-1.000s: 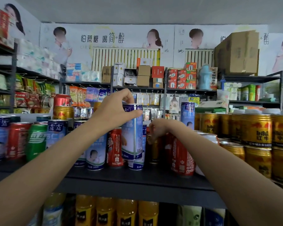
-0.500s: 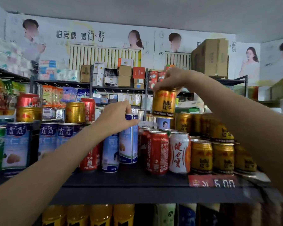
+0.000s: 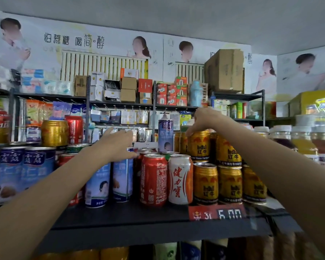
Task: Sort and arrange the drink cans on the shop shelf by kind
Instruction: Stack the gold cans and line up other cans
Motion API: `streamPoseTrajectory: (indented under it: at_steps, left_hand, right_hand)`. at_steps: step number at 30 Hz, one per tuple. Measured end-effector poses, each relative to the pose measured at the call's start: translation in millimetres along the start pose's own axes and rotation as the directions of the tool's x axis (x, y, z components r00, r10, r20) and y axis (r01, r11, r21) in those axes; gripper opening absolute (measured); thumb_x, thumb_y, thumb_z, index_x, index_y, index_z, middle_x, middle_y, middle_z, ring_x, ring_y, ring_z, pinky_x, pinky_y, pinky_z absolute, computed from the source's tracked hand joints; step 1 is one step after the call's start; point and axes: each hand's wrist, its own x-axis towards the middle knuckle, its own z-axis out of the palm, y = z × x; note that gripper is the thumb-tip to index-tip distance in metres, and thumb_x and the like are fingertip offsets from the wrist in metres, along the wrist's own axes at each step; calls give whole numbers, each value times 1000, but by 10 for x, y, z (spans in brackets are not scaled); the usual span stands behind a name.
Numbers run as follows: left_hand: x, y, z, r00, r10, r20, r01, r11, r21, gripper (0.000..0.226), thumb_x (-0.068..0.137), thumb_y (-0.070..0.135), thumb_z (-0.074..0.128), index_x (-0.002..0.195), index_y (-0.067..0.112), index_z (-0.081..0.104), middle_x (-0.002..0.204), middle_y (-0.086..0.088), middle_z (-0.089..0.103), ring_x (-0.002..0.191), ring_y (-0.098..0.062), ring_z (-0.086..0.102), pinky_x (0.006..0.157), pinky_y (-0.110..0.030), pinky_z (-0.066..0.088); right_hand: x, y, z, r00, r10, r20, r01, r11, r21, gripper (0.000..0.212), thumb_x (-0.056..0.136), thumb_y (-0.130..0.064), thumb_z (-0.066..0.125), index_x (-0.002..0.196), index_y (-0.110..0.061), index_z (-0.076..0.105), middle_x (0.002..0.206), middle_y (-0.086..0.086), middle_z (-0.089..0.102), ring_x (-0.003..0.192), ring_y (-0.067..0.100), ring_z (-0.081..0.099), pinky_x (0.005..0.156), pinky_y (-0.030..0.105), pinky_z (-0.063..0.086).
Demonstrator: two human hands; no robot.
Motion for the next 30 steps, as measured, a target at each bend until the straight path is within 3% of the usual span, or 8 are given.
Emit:
streamPoseTrajectory:
  at_steps: [3, 6, 9, 12, 17, 21, 26, 30]
  left_hand:
    - [42, 132, -2, 991, 15, -133, -31, 993, -117, 29, 91, 41, 50, 106, 16, 49, 106, 5, 55, 111, -14, 51, 115, -37, 3]
    - [73, 279, 8, 985, 50, -163, -82, 977, -199, 20, 92, 37, 49, 100, 19, 52, 110, 6, 59, 108, -13, 53, 114, -35, 3]
    - [95, 391, 29, 980, 105, -170, -143, 963, -228, 13, 92, 34, 49, 94, 21, 51, 115, 5, 59, 111, -12, 52, 114, -36, 8]
    - [89, 497, 7, 978, 116, -173, -157, 958, -242, 13, 94, 31, 47, 98, 20, 53, 113, 7, 57, 96, -9, 46, 110, -34, 17]
    - [41, 394, -6, 957, 61, -282, -145, 948, -284, 13, 92, 27, 49, 94, 20, 59, 100, 12, 59, 100, -9, 54, 110, -38, 24]
    - [-107, 109, -69, 926, -47, -374, -73, 951, -299, 5, 89, 24, 53, 85, 23, 57, 75, 21, 49, 76, -5, 52, 99, -37, 36]
    - [-473, -526, -188, 929, -154, -335, 65, 963, -263, 3, 88, 23, 54, 86, 25, 53, 85, 15, 53, 93, -14, 57, 94, -34, 38]
    - [-743, -1176, -255, 918, -244, -313, 157, 948, -279, 3, 88, 22, 56, 90, 24, 56, 92, 8, 61, 89, -13, 57, 92, -33, 41]
  right_hand:
    - [81, 6, 104, 1000, -19, 6, 19, 1000, 2, 63, 70, -51, 74, 112, -8, 54, 113, 10, 59, 107, 28, 53, 100, 47, 40]
    - [135, 34, 168, 999, -30, 36, 29, 999, 27, 60, 73, -47, 73, 113, -7, 53, 117, 11, 58, 106, 27, 53, 101, 47, 40]
    - [152, 80, 184, 996, -67, 51, 67, 998, 10, 59, 77, -47, 70, 117, -7, 51, 117, 9, 56, 109, 27, 52, 101, 45, 41]
    - [120, 89, 132, 991, -111, 74, 113, 993, -33, 54, 79, -46, 68, 112, -6, 53, 101, 5, 52, 92, 20, 47, 97, 42, 44]
    - [5, -42, -56, 978, -174, -114, 167, 984, -65, 28, 86, -37, 61, 88, -14, 46, 92, 2, 50, 95, 24, 53, 105, 51, 33]
    - [-21, -395, -170, 925, -347, -158, 366, 924, 111, 28, 87, -31, 61, 96, -5, 63, 103, 11, 64, 92, 22, 59, 86, 36, 49]
    - [-131, -1282, -119, 797, -598, -79, 597, 762, 250, 31, 87, -33, 63, 108, -10, 62, 111, 2, 56, 110, 19, 52, 86, 24, 39]
    - [-97, -2024, -28, 738, -671, -77, 641, 660, 393, 42, 86, -33, 63, 123, -16, 54, 124, 2, 51, 114, 17, 48, 87, 22, 32]
